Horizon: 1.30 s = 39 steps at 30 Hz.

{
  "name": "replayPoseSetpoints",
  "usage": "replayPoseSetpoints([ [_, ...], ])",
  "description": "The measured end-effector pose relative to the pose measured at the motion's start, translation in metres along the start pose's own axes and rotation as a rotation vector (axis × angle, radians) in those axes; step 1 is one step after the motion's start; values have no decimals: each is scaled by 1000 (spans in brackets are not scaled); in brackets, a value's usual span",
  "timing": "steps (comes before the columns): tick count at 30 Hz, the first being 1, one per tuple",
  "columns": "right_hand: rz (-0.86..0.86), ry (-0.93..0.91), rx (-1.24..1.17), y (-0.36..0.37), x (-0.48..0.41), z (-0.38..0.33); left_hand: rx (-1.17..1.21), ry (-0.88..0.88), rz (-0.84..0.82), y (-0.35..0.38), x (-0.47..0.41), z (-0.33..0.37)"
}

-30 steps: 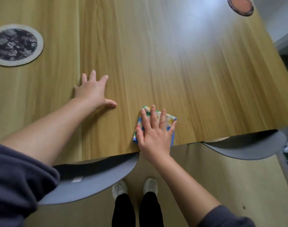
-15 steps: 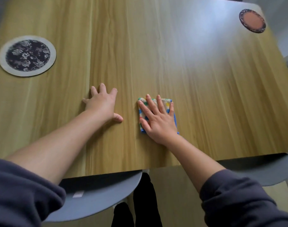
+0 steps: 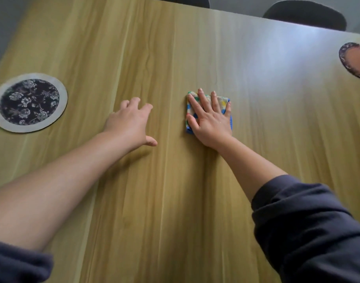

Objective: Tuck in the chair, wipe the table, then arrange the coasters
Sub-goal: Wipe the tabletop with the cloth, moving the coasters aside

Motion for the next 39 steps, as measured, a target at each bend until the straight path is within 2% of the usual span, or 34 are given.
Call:
replayPoseSetpoints([
  [7, 20, -5, 0, -13, -82, 25, 99, -60, -69, -11, -84, 4],
  [12, 15, -22, -9, -25, -138, 41, 121, -165, -104, -22, -124, -15],
  [15, 10, -24, -6, -30, -172, 51, 148, -229, -147, -21, -133, -23],
  [20, 8, 9, -13, -41, -232, 65, 145, -235, -143, -17, -136, -25],
  [26, 46, 133, -47, -52, -288, 83, 123, -239, -137, -14, -141, -27],
  [34, 94, 524, -68, -56, -326, 90, 107, -231, -127, -9, -142, -29],
  [37, 98, 544, -82, -55, -334, 75, 90, -231, -131, -7, -143, -28],
  [39, 100, 477, -74, -55, -340, 54, 89, -236, -133, -8, -143, -28],
])
Point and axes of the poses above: each hand's wrist, its own x-axis away from the middle knuckle, its own y-axis out of the palm, z = x × y, the point moved 7 cm from there along -x, towards the middle knuckle, and after that the axes turned 2 degrees about -y, right-handed, at the moved point
